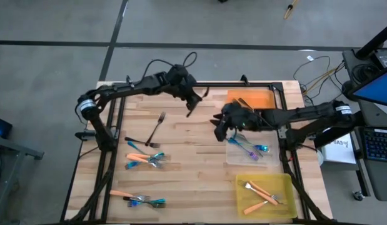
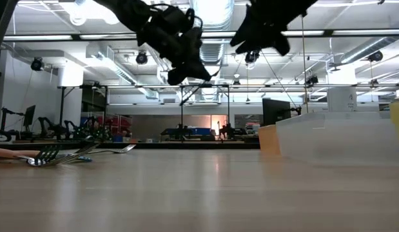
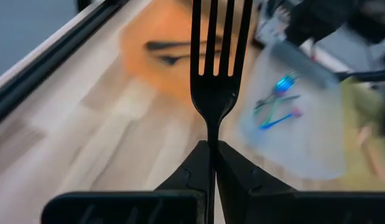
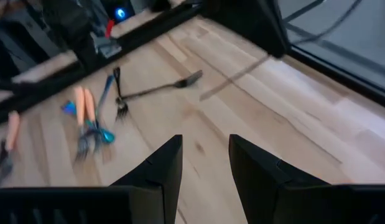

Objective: Sort silverware by color (type)
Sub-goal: Put the black fork into the orange bin

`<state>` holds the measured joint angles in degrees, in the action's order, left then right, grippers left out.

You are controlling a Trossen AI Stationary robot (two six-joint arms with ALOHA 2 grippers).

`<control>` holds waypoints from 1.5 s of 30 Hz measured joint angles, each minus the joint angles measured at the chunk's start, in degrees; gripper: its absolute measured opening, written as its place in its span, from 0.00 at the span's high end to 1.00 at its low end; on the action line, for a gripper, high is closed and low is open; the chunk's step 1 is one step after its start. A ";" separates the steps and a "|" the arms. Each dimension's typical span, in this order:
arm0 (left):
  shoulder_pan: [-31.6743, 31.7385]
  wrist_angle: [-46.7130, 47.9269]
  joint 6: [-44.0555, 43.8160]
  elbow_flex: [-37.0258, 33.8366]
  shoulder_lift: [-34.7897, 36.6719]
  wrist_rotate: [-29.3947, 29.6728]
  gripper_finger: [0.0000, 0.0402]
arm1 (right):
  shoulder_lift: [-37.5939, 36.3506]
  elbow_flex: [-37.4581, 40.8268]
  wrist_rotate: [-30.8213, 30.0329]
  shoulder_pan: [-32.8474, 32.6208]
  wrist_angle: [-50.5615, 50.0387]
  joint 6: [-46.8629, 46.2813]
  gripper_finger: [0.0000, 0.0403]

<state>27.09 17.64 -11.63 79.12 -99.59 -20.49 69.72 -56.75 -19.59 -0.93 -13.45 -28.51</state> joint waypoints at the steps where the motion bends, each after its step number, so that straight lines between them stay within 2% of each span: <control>1: -0.86 -1.78 -0.88 -0.44 0.00 0.42 1.00 | 0.33 0.60 1.17 1.20 1.62 0.00 0.70; 4: -3.36 -4.35 -2.49 -1.00 0.00 5.61 1.00 | 0.68 1.84 1.68 3.92 5.60 -0.37 0.70; 8: -6.11 -4.47 -1.64 -2.74 0.04 16.84 1.00 | 0.46 2.76 1.56 6.72 10.94 -0.94 0.70; 11: -6.37 -4.96 -2.13 -4.59 0.04 19.83 1.00 | 0.36 2.79 1.07 7.83 13.88 -1.25 0.70; 14: -6.30 -7.64 -3.82 -6.18 0.04 21.44 1.00 | 0.88 2.79 -1.82 8.23 14.06 -1.51 0.70; 18: -6.97 -11.37 -5.69 -7.24 0.04 30.35 1.00 | 2.65 2.81 -8.05 8.29 14.12 -1.49 0.70; 20: -7.41 -12.82 -6.36 -7.57 0.04 32.72 1.00 | 3.58 2.81 -8.99 8.76 15.20 -1.49 0.70; 30: -10.12 -14.35 -5.27 -8.94 0.04 32.98 1.00 | 7.83 -1.83 -8.94 12.35 16.85 -0.71 0.70; 38: -10.19 -14.18 -5.10 -8.77 0.04 31.68 1.00 | 8.01 -4.84 -8.40 14.60 11.71 -2.42 0.70; 42: -10.19 -14.51 -3.98 -7.48 0.04 31.43 1.00 | 8.03 -4.88 -3.50 16.07 11.42 -6.72 0.70; 45: -10.17 -13.91 -3.90 -6.28 0.04 30.71 1.00 | 8.05 -4.88 -2.50 16.65 11.19 -7.99 0.70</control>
<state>16.92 3.73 -15.53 72.84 -99.55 10.22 77.78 -61.63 -22.09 15.72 -2.26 -36.51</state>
